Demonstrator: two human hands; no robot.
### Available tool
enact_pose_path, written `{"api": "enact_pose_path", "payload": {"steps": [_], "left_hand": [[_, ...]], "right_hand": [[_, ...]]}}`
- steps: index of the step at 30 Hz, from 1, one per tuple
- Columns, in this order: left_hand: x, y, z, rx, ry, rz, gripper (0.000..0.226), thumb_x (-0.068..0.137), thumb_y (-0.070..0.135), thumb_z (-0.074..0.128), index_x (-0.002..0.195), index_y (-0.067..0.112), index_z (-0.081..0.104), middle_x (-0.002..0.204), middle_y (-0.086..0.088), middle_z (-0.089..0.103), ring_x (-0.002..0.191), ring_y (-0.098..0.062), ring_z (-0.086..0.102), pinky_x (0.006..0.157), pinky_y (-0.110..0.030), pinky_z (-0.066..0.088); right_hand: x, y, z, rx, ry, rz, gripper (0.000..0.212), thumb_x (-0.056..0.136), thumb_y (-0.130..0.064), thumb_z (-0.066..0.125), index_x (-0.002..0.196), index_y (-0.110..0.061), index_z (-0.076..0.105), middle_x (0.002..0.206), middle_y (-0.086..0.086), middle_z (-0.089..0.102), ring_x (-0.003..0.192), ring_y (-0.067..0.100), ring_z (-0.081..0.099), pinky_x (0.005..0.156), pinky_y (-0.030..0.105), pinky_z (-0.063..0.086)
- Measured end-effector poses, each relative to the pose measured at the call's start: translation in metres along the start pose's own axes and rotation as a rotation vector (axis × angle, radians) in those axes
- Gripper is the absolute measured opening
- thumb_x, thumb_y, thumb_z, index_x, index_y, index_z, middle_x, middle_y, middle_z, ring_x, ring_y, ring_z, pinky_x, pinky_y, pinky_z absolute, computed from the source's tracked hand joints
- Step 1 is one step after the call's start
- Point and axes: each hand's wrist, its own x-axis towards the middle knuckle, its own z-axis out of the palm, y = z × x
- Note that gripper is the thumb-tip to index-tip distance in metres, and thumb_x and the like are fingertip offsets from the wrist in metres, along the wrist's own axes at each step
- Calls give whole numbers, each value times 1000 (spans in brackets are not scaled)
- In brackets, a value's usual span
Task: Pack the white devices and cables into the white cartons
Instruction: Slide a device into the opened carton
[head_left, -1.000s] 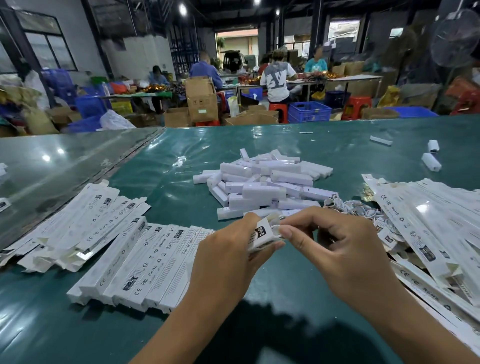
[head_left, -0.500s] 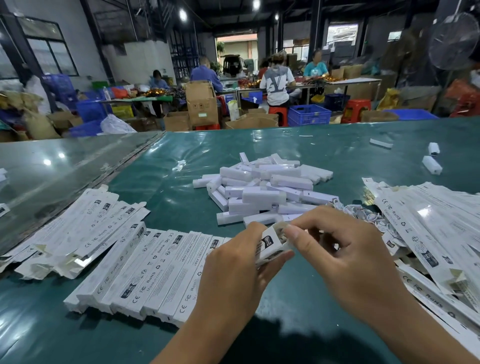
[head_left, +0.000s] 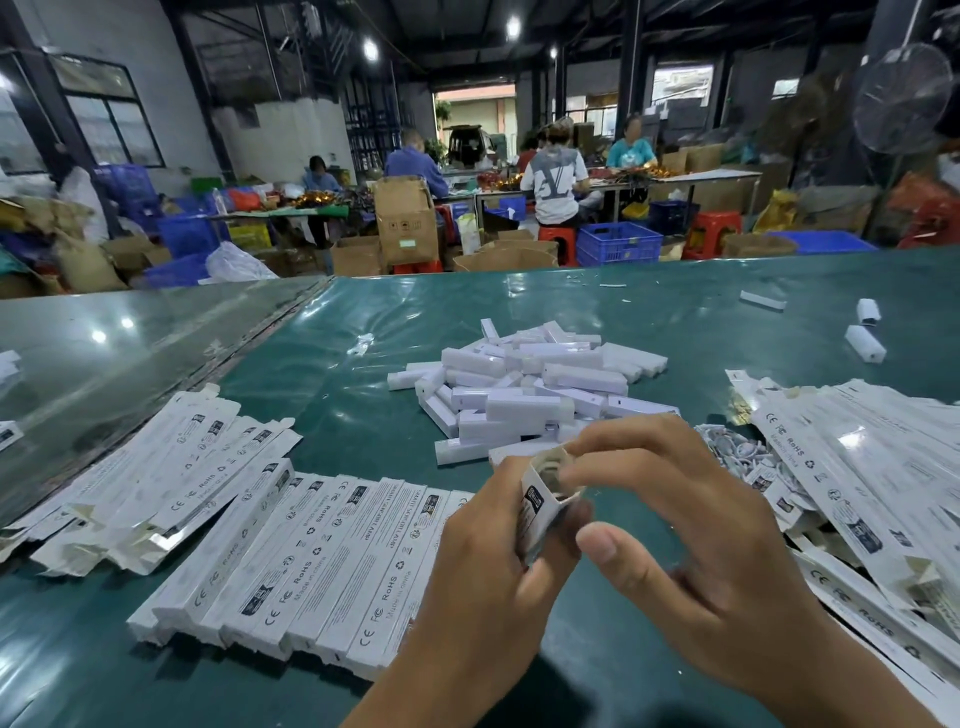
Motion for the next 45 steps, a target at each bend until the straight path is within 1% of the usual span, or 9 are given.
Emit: {"api": "enact_pose_path", "payload": {"steps": [3,7,19,24,29,34,39,42,45], "left_hand": [[-1,-2,4,-66,-10,-38,22,90,49,56,110,39,57,81,16,65,71,-5,60,62,-15,43],[-5,-5,10,-125,-38,-123,34,84,58,54,110,37,57,84,-3,68,79,-27,64,70,-48,52],[0,-13,9,-193,3,-220,29,79,63,61,102,47,63,86,-12,70,85,-36,67,75,-55,53],[2,-16,7,-171,14,-189,25,82,53,64,102,37,64,77,-4,67,65,-20,59,65,-45,52],[1,-16,-3,-161,70,-31,40,90,33,66,125,42,50,107,11,71,93,-15,72,80,-28,56],[1,-20,-4,-93,128,38,25,93,38,64,116,44,57,105,14,69,86,-17,71,60,-37,60],[0,-20,2,21,156,178,25,94,39,69,118,35,62,113,25,64,88,-2,68,64,-21,58],[2,-20,3,80,166,304,33,92,29,74,122,20,63,120,19,63,100,1,66,78,-15,55],[4,-16,2,80,142,377,39,95,34,71,127,16,60,125,12,64,111,-2,64,83,-15,54]], "right_hand": [[0,1,0,-67,-22,-17,43,103,-47,46,111,-13,72,116,-1,62,111,20,60,91,32,47],[0,4,3,-104,-38,2,44,103,-49,43,113,-14,68,112,-5,62,108,16,59,92,32,46],[-7,12,11,-110,13,-37,37,101,-35,51,119,-7,65,123,1,64,117,17,60,99,27,47],[-8,15,19,-111,-8,-27,35,99,-29,54,119,-6,69,124,3,64,119,20,59,102,32,47],[-8,14,21,-99,-5,73,32,98,-39,54,119,-19,68,133,0,54,127,16,51,105,22,40],[-10,13,24,87,28,224,36,98,-58,48,125,-38,62,149,-15,46,136,11,49,109,21,36],[-7,12,28,574,122,619,46,85,-68,52,127,-50,58,116,-16,72,108,4,68,93,29,50],[-7,9,27,468,109,573,48,90,-65,47,109,-32,77,102,-15,77,100,2,70,88,23,52],[-8,5,26,339,169,423,32,98,-49,50,106,-37,77,104,-25,75,101,-3,69,82,8,49]]}}
